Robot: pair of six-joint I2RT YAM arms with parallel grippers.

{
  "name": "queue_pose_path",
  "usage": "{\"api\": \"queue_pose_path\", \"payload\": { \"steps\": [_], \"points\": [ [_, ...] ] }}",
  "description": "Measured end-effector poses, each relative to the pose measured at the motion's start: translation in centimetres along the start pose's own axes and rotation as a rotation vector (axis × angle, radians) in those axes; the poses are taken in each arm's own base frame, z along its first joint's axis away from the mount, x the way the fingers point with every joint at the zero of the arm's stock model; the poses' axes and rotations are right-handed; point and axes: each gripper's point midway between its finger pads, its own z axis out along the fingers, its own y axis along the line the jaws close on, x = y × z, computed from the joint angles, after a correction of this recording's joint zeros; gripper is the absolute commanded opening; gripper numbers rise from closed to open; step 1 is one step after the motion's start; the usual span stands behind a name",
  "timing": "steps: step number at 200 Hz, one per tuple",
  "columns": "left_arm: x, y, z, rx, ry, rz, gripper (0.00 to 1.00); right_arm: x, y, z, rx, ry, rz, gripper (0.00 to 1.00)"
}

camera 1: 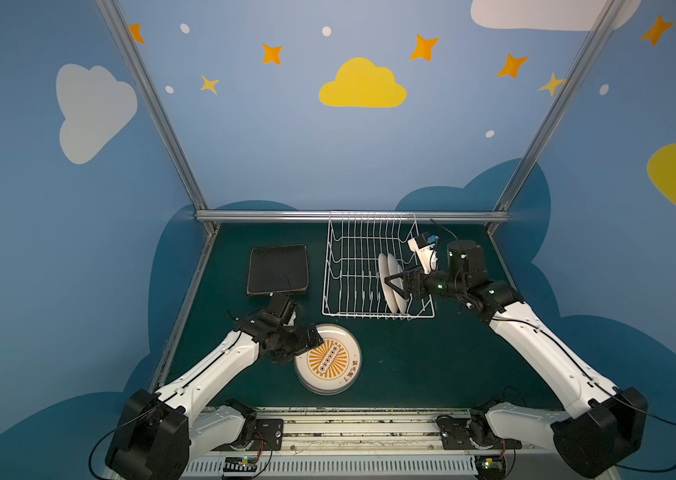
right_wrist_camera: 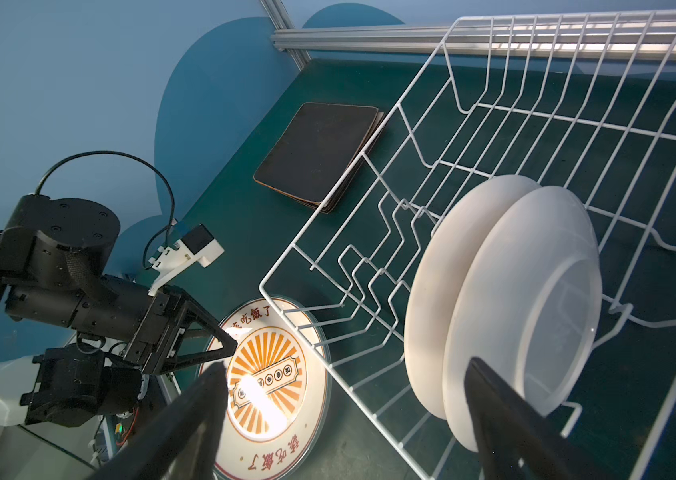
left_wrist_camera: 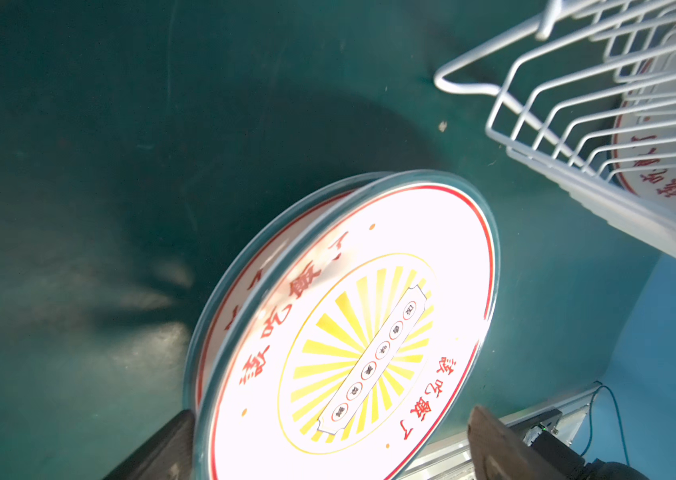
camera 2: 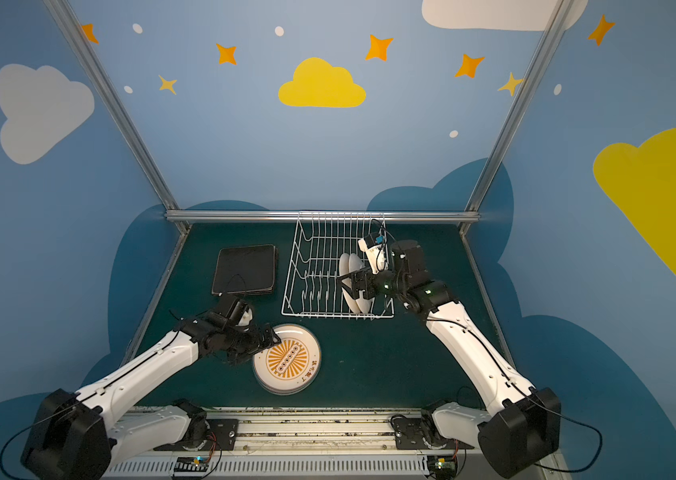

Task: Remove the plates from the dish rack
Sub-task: 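Open the left gripper and lift it off the stacked printed plates, then move the left gripper to the next printed plate in the rack and grasp it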

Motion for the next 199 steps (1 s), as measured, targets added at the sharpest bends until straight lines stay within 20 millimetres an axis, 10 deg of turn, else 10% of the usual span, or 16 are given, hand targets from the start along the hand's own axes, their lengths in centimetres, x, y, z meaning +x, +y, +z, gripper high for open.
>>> {"api": "queue_pose_path", "payload": {
  "steps": [93, 153, 199],
  "points": [
    [-1.2, -0.2, -2.8, -0.056, -0.076, 0.029, 0.99, -0.6, -0.4, 0.0, 0.030, -0.012, -0.005, 0.88],
    [-5.8, -8.2, -9.2, 0.123, -0.245, 0.159, 0.98, -1.9, -2.4, -1.9, 0.192, -0.082, -0.017, 0.90],
    [-8.6, -13.4, -10.3, 0.215, -0.253, 0.239, 0.93, -2.7, -4.0, -4.1, 0.296, -0.134, 0.007, 0.93]
  ]
}}
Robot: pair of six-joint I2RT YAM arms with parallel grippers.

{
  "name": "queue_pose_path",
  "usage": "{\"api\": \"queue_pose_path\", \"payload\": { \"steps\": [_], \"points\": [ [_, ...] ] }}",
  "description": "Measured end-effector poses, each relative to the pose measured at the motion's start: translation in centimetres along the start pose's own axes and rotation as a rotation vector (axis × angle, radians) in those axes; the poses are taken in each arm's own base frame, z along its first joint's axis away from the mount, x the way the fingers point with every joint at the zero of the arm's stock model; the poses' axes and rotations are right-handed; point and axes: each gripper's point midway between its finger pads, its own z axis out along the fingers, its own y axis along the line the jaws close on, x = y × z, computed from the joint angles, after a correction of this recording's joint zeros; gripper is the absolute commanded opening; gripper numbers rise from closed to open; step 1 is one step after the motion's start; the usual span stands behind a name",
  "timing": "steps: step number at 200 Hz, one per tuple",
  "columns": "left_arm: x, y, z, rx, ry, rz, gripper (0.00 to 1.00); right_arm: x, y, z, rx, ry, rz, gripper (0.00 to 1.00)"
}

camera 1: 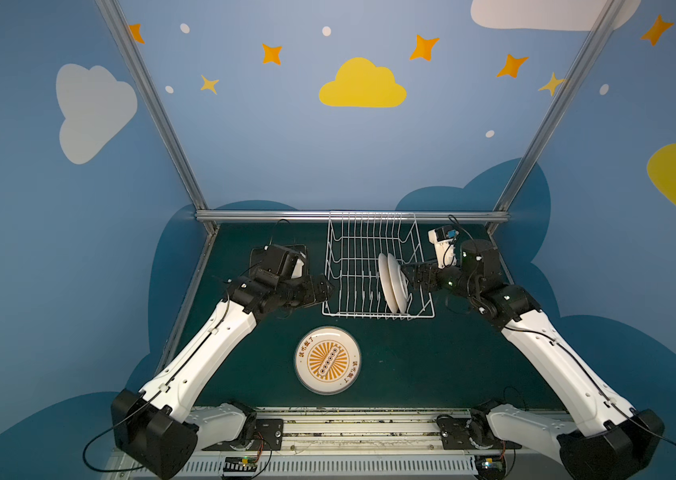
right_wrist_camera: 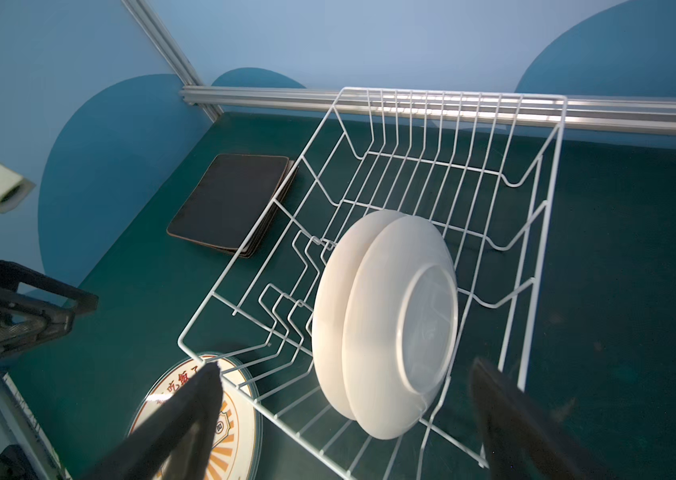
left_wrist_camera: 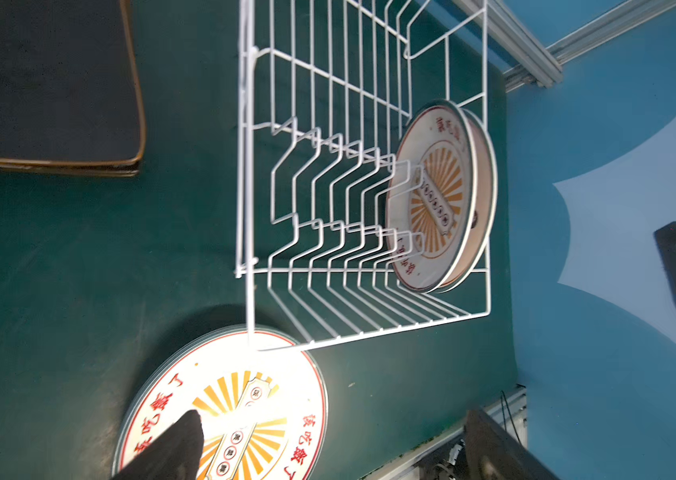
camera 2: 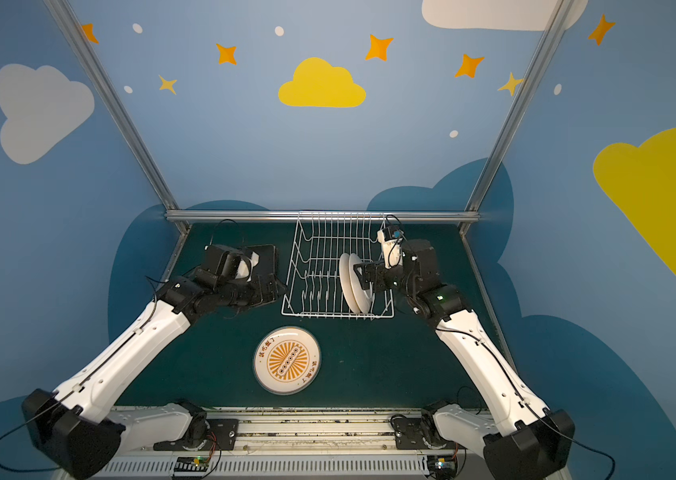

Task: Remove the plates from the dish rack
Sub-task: 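Move the left gripper to the next printed plate in the rack and grasp it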

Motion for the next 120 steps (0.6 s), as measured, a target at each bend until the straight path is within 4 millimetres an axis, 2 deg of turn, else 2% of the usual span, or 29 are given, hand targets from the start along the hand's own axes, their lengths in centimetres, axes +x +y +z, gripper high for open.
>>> {"api": "queue_pose_path", "payload": {
  "steps": [39, 67, 120],
  "points": [
    [-2.0, -3.7, 2.8, 0.087, 0.030, 0.052, 0.86, 0.5, -1.1, -0.4, 0.032, 0.021, 0.046, 0.93],
    [-2.6, -6.0, 5.6, 0.130, 0.061, 0.085, 0.76, 1.0, -1.7, -0.4, 0.050, 0.038, 0.066, 0.93],
    [-3.5, -8.6, 10.3, 0.186, 0.104, 0.113, 0.61, 2.8, -2.4, -0.6, 0.062, 0.073, 0.086, 0.93]
  ]
}}
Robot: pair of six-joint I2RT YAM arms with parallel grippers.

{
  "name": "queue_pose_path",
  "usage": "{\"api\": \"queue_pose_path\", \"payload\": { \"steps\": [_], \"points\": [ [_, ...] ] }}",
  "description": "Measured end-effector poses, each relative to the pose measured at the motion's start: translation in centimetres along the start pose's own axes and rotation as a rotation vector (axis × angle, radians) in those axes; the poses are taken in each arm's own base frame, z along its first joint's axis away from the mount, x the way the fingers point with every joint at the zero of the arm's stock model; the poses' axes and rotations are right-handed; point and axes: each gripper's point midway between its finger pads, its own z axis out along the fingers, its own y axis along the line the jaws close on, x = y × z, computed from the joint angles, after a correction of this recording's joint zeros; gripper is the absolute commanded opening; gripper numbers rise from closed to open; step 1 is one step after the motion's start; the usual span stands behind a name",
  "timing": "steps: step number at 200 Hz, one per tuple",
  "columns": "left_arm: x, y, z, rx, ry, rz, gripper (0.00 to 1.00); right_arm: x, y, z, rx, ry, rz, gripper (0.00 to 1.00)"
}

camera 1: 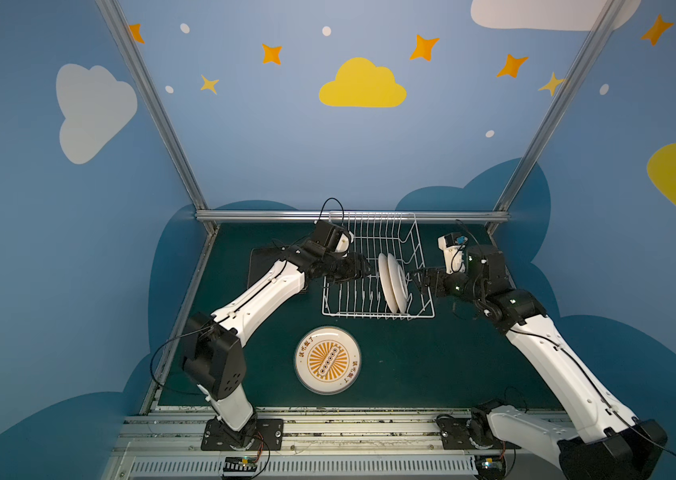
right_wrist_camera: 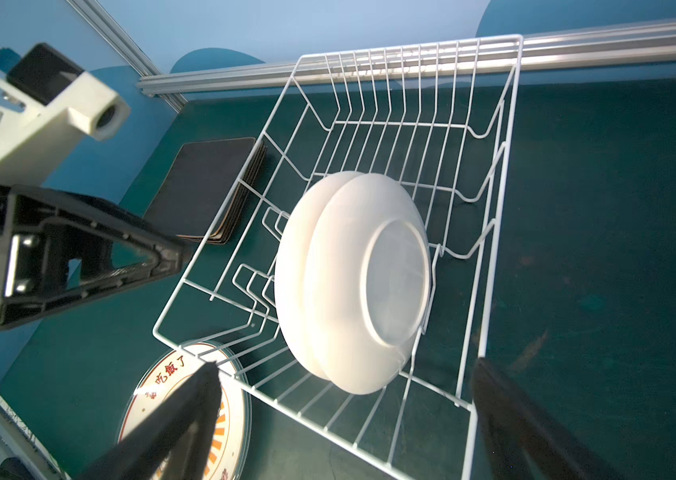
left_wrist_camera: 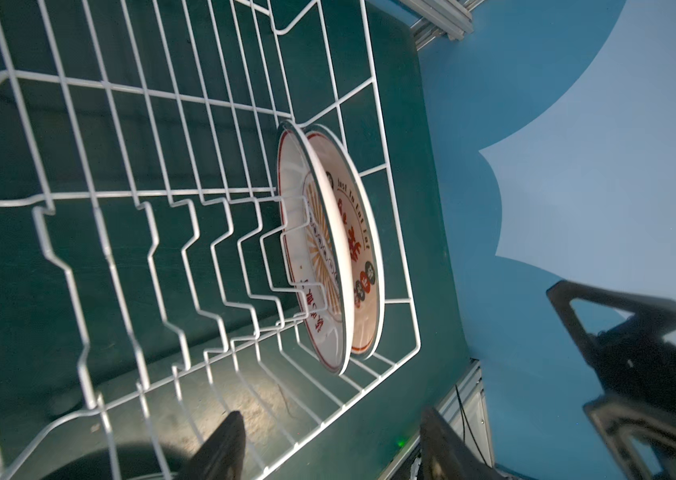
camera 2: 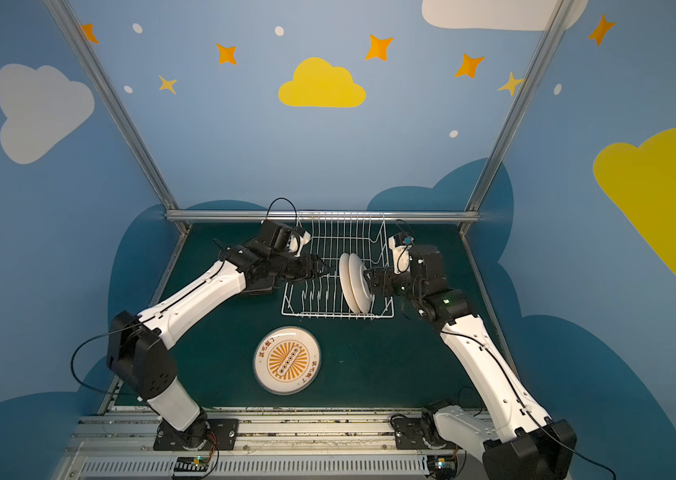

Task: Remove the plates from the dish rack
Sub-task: 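Move the left gripper to the next printed plate in the rack and grasp it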

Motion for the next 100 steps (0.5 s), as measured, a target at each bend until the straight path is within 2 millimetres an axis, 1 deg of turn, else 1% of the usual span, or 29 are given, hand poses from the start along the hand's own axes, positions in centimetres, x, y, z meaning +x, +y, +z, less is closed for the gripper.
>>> {"api": "queue_pose_path", "payload": {
  "steps": [22, 50, 80, 100],
  "points": [
    [-0.6, -0.5, 1.9, 0.018, 0.019, 0.008, 0.57, 0.4, -0.3, 0.0, 0.002, 0.017, 0.009, 0.93],
    [-1.1, -1.2, 4.3, 0.030, 0.045, 0.028, 0.57, 0.6, -0.9, -0.1, 0.015, 0.025, 0.018, 0.93],
    [-1.0, -1.4, 6.0, 0.014, 0.079, 0.040, 0.56, 0.5, -1.3, -0.3, 0.023, 0.020, 0.020, 0.93],
    [-1.1, -1.4, 6.8, -0.006, 0.090, 0.048, 0.53, 0.3, -1.4, -0.5, 0.025, 0.013, 0.021, 0.93]
  ]
}}
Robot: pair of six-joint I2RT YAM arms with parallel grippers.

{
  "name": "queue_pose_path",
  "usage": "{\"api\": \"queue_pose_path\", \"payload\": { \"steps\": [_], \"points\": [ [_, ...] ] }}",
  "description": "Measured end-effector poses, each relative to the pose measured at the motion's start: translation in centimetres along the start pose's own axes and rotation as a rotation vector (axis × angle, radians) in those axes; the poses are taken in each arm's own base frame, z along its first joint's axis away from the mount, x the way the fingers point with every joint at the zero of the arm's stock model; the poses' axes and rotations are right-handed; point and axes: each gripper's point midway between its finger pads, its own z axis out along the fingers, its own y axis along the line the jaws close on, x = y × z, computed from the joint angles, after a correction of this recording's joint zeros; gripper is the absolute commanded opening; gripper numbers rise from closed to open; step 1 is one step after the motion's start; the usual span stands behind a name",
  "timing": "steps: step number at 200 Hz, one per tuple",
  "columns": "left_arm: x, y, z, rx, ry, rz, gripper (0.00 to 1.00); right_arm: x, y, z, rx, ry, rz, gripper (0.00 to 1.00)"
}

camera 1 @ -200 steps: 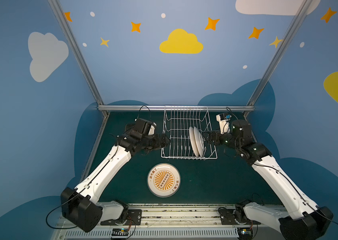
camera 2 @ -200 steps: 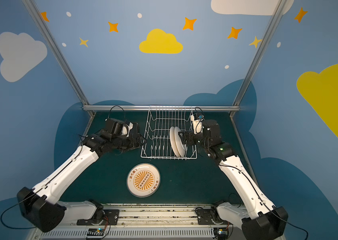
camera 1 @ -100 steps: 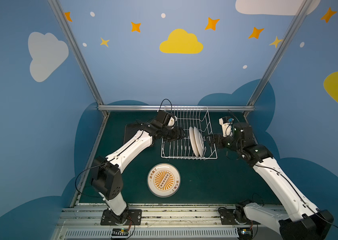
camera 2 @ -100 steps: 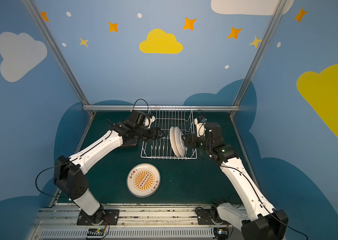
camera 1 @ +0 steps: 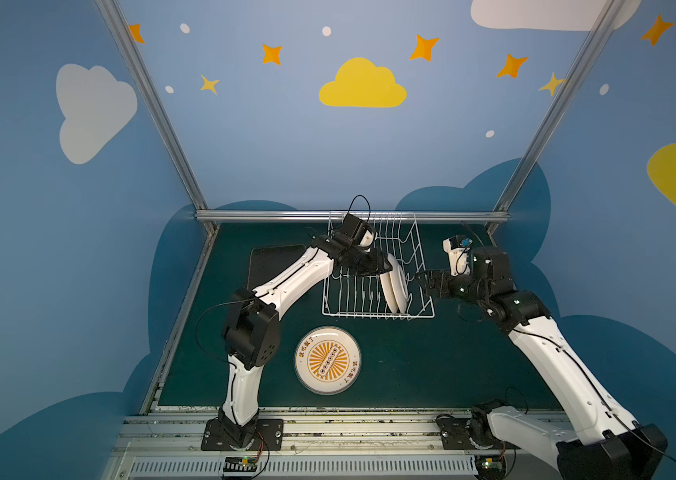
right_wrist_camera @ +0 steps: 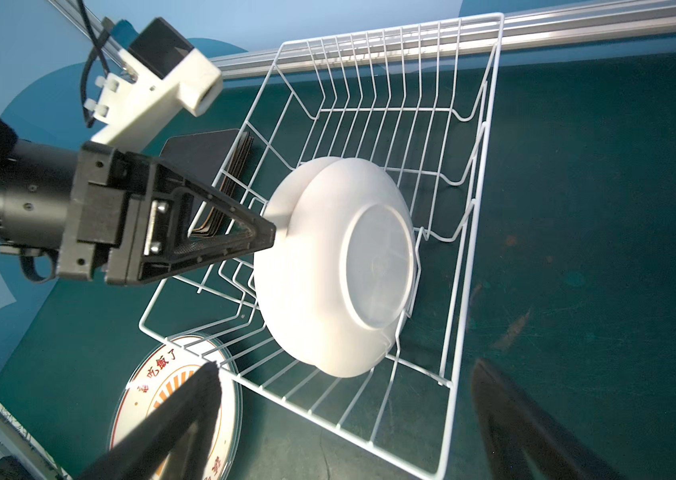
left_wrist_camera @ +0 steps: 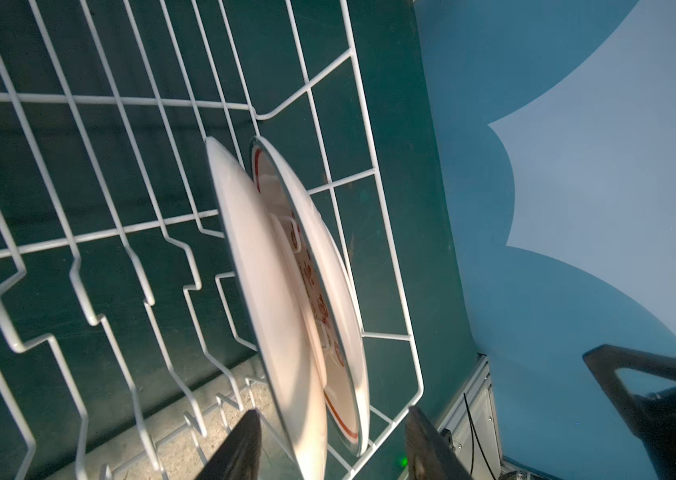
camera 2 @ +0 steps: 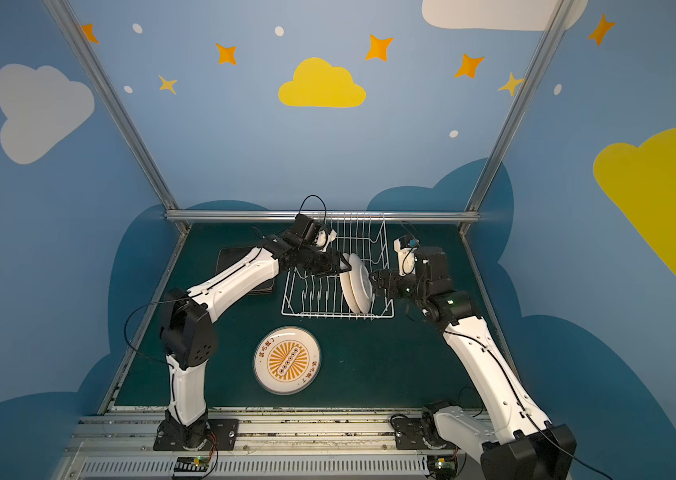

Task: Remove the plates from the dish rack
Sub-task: 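Move the left gripper to the next printed plate in the rack and grasp it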

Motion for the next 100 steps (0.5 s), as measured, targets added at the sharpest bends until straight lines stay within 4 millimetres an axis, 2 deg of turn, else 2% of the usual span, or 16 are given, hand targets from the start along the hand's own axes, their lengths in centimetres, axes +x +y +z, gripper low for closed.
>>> {"api": "queue_pose_path", "payload": {
  "steps": [16, 60, 100],
  "points": [
    [0.3, 0.4, 0.4, -0.020, 0.011, -0.002, 0.49, -0.1, -0.1, -0.1, 0.000, -0.004, 0.002, 0.93],
    [0.7, 1.3, 0.5, -0.057, 0.018, -0.012, 0.52, -0.1, -0.1, 0.0, -0.006, -0.002, 0.007, 0.93],
    [1.5, 2.2, 0.8, -0.077, 0.029, -0.024, 0.49, -0.1, -0.1, 0.0, -0.012, 0.002, 0.012, 0.93]
  ]
}}
